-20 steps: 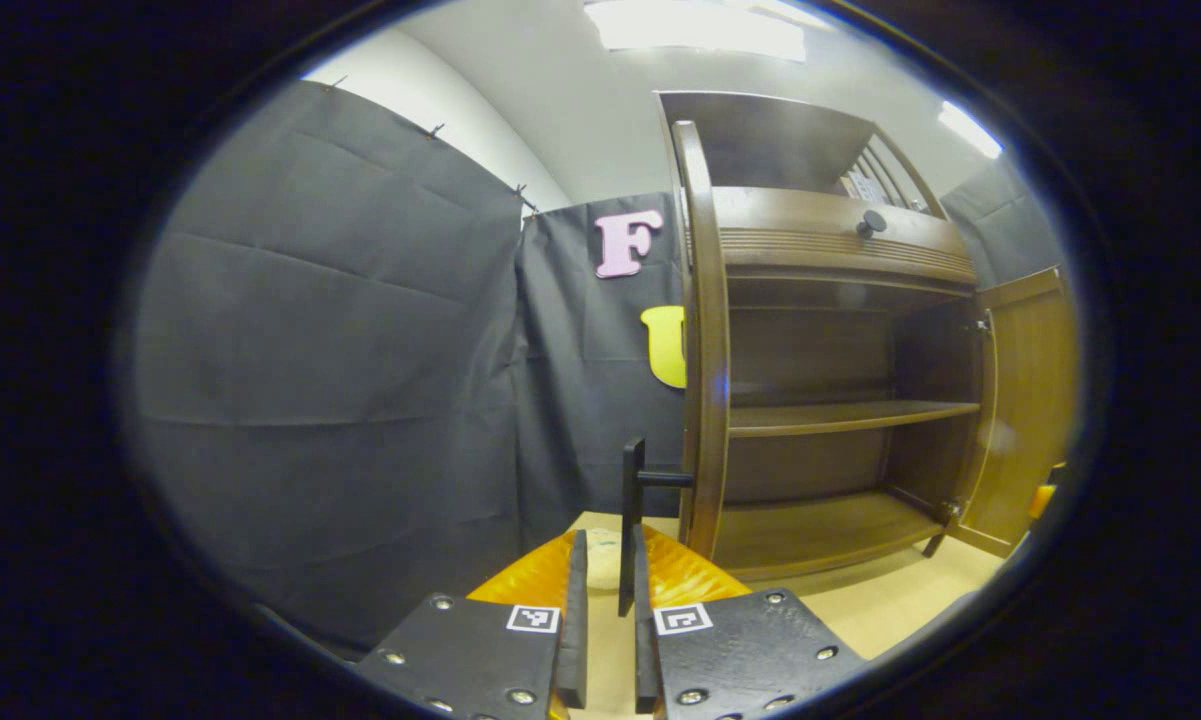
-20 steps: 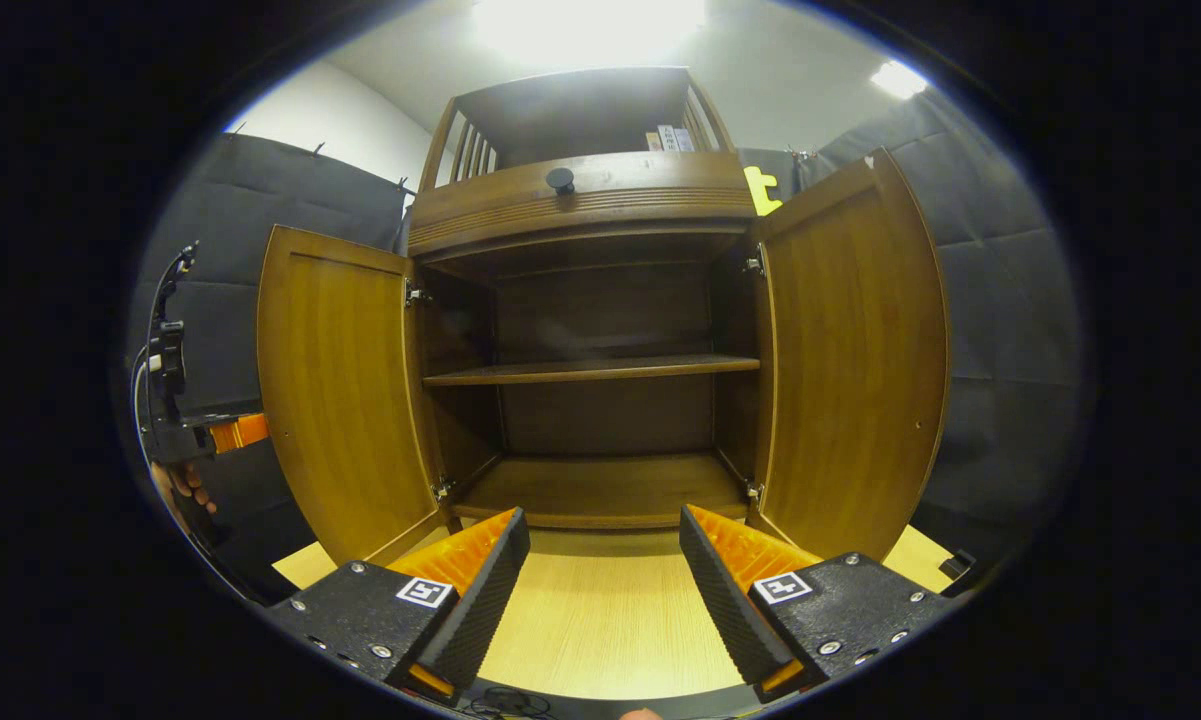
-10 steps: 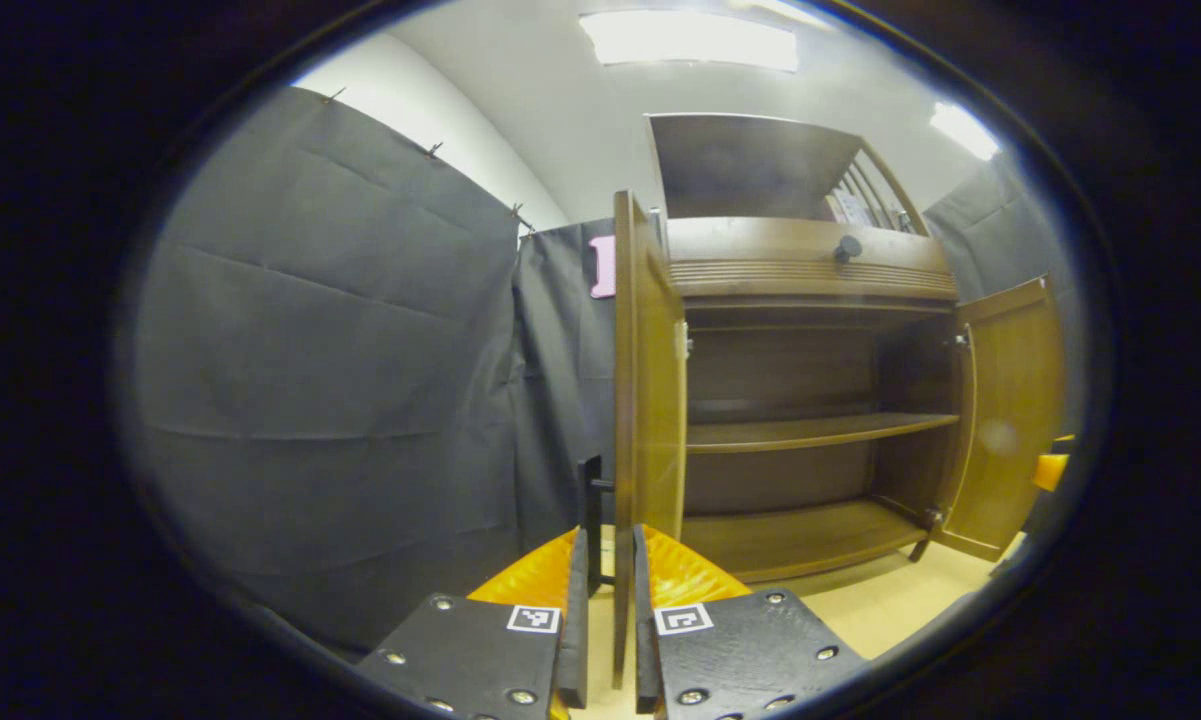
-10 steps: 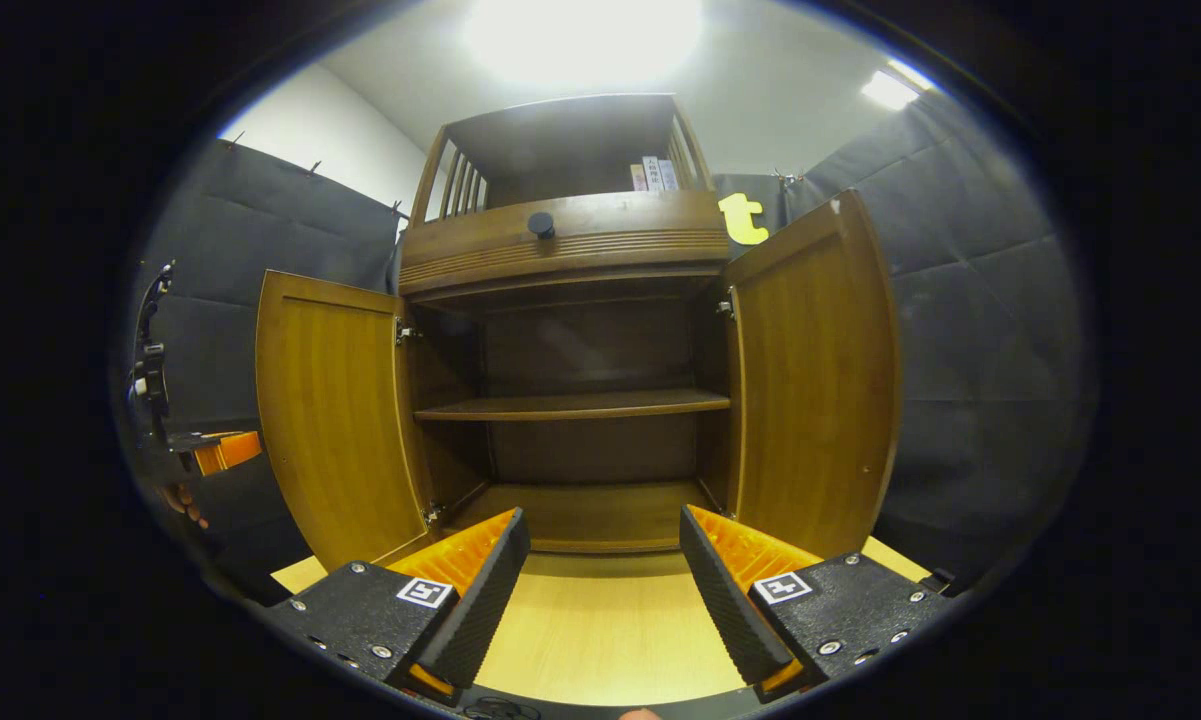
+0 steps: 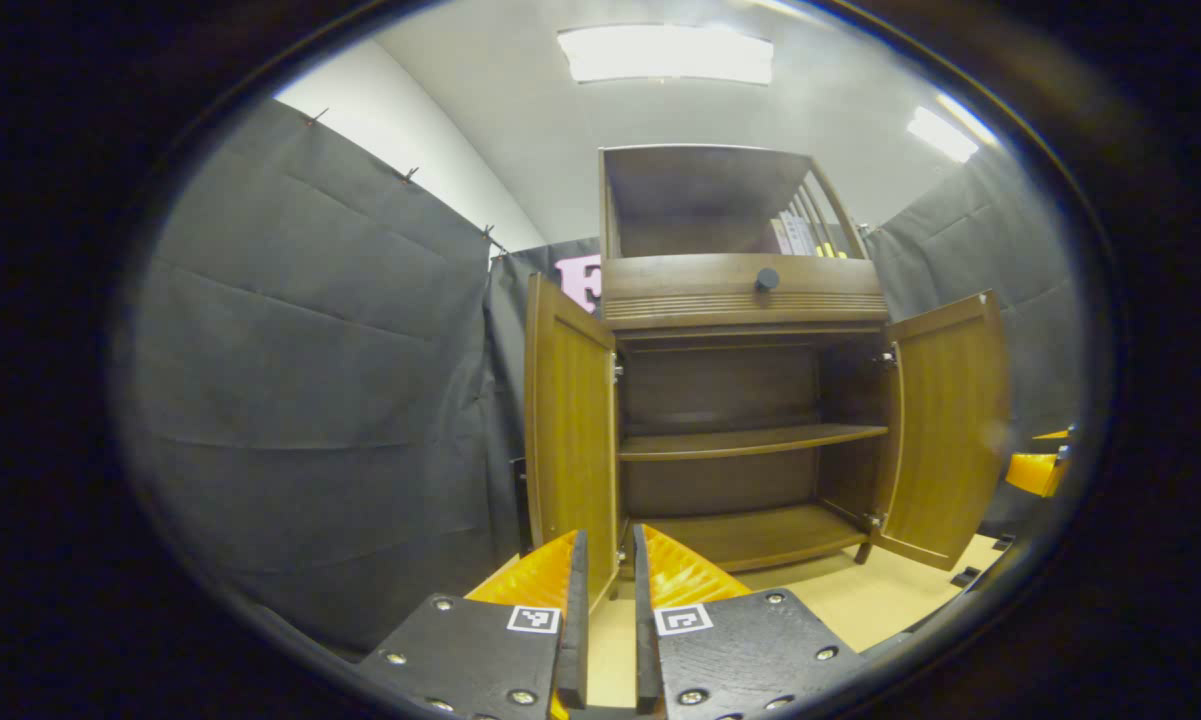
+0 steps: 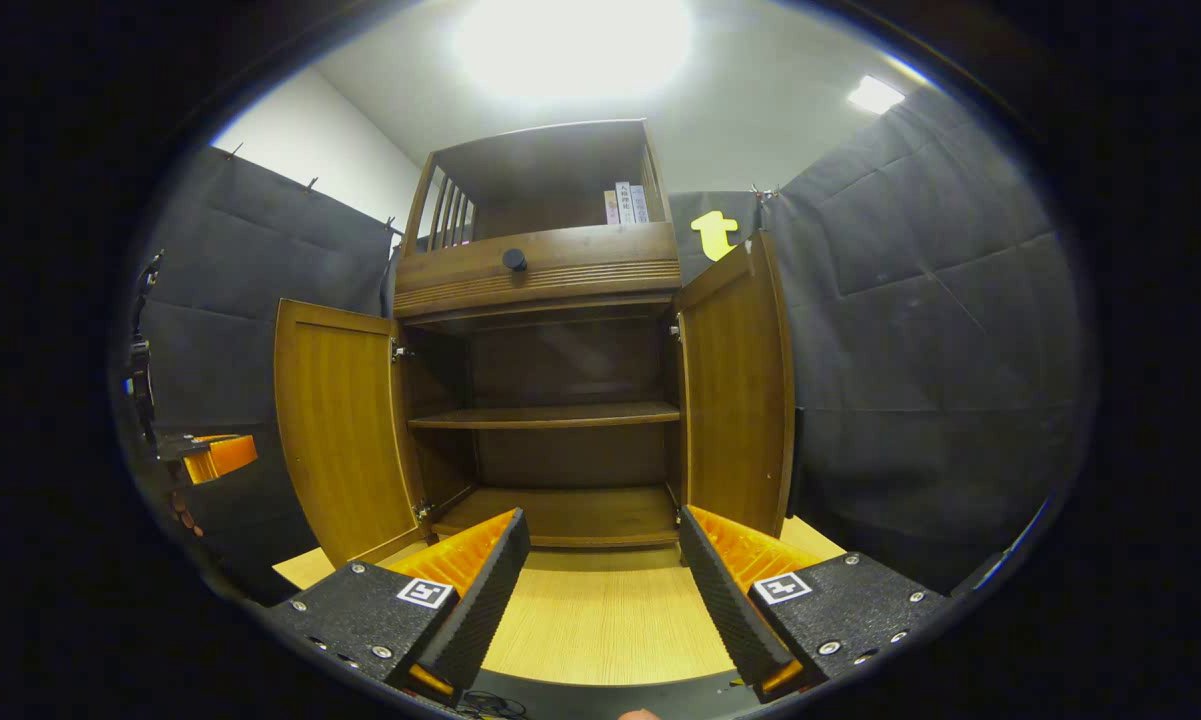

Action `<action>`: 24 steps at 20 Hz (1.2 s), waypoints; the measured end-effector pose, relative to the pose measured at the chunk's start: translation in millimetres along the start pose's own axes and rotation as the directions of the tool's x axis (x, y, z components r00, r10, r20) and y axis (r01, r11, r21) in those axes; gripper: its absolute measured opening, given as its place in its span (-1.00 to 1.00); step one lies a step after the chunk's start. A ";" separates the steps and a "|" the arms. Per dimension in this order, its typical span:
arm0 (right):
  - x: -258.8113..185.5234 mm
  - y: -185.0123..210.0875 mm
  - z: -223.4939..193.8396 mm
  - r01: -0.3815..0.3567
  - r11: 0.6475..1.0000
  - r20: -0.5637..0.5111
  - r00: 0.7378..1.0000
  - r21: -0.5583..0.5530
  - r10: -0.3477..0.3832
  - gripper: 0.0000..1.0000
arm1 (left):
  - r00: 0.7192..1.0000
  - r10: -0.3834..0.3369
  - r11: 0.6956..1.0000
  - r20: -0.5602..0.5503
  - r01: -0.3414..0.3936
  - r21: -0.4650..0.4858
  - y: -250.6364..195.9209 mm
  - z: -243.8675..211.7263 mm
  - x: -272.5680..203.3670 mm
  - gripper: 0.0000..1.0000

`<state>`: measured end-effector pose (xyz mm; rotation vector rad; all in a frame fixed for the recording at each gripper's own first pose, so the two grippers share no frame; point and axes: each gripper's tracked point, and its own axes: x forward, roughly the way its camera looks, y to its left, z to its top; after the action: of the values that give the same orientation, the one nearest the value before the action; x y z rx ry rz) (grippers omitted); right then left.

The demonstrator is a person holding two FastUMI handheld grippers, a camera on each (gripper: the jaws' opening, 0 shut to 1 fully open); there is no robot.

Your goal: Open the right door of the double-door shoe cabinet with the right hand, and open the left door with the left hand.

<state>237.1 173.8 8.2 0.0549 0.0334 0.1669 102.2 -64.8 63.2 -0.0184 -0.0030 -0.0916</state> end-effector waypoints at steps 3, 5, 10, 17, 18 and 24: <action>-18.6 -8.4 -0.1 0.004 1.000 0.004 1.000 0.009 -0.004 0.87 | 1.000 -0.014 1.000 0.008 0.014 0.013 -19.0 6.2 -31.7 -0.72; -26.4 -13.2 0.6 0.007 1.000 0.005 1.000 0.016 -0.007 0.87 | 1.000 -0.023 1.000 0.008 0.023 0.018 -28.3 5.7 -44.9 -0.72; -43.3 -18.3 3.2 0.004 1.000 0.011 1.000 0.026 -0.005 0.82 | 1.000 -0.022 1.000 0.000 0.022 0.015 -41.4 -1.9 -81.4 -0.71; -57.5 -16.0 -0.8 -0.015 0.999 0.003 1.000 0.035 0.015 0.87 | 0.999 0.019 1.000 -0.028 -0.019 0.004 -39.5 -13.7 -107.6 -0.23; -58.8 -15.6 -0.2 -0.019 0.999 0.003 1.000 0.037 0.018 0.87 | 0.999 0.026 1.000 -0.028 -0.026 0.006 -38.3 -13.5 -110.4 -0.23; -59.4 -15.9 2.8 -0.025 0.999 0.009 1.000 0.037 0.025 0.82 | 0.999 0.043 0.999 -0.004 -0.043 0.020 -39.8 -6.1 -119.6 0.42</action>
<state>181.3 148.0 11.9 0.0935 0.0273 0.1910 -20.5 -93.6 57.4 0.0013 0.0012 -0.0482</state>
